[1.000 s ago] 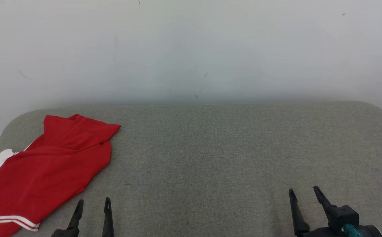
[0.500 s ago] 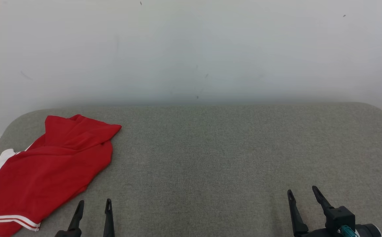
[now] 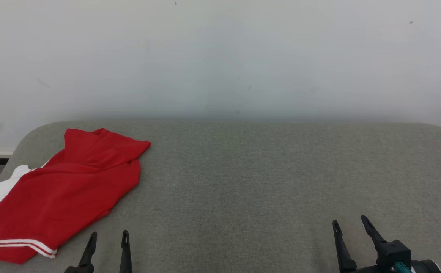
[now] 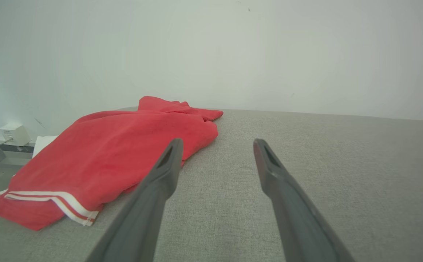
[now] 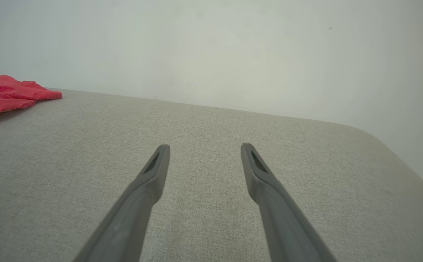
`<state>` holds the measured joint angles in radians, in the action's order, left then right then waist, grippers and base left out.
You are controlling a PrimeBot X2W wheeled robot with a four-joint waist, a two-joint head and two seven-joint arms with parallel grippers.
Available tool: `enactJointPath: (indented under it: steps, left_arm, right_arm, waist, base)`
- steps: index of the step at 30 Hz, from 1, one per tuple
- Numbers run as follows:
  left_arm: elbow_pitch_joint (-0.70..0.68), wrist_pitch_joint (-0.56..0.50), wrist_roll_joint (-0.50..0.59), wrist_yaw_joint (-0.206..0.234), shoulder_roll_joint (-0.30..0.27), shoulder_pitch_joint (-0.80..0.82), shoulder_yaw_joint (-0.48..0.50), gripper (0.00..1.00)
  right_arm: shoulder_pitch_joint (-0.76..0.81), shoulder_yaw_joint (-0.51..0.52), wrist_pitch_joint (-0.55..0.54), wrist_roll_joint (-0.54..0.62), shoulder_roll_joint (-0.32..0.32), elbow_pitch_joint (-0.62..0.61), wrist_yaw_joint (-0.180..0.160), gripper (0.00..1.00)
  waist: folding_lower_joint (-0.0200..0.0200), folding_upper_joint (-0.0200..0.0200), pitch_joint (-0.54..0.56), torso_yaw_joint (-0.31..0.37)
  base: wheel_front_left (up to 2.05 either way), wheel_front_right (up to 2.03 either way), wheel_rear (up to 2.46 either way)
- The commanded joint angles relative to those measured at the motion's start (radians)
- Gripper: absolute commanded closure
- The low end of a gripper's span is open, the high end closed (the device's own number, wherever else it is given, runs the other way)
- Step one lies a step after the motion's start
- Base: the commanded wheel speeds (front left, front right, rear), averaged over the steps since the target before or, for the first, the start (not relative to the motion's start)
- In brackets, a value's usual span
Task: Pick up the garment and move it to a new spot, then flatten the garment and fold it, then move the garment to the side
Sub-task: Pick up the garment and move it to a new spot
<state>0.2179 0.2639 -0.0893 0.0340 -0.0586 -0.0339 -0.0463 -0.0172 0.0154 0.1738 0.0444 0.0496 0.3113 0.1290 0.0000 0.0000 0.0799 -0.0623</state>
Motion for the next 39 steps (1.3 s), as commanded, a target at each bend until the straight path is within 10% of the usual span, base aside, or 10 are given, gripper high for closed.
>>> enactJointPath:
  steps: [1,19,39]
  left_arm:
    - [-0.001,0.001,0.011,-0.001,0.0,-0.012,0.005,0.0]
    - [-0.038,0.001,0.02,0.006,-0.036,-0.06,0.087,0.0]
    - [-0.082,0.001,-0.018,0.02,-0.007,-0.073,0.185,0.0]
  right_arm:
    - [0.011,-0.005,0.006,-0.008,0.002,-0.006,0.003,0.0]
    - [0.002,-0.055,0.04,-0.068,0.002,0.012,0.002,0.0]
    - [-0.098,-0.118,0.055,-0.056,0.002,0.071,0.002,0.0]
  waist:
    - [0.0,0.0,0.002,-0.037]
    - [0.0,0.0,0.008,-0.398]
    - [0.0,0.0,-0.057,-0.448]
  base:
    - [0.0,0.0,0.0]
    - [0.0,0.0,0.0]
    - [0.0,0.0,0.0]
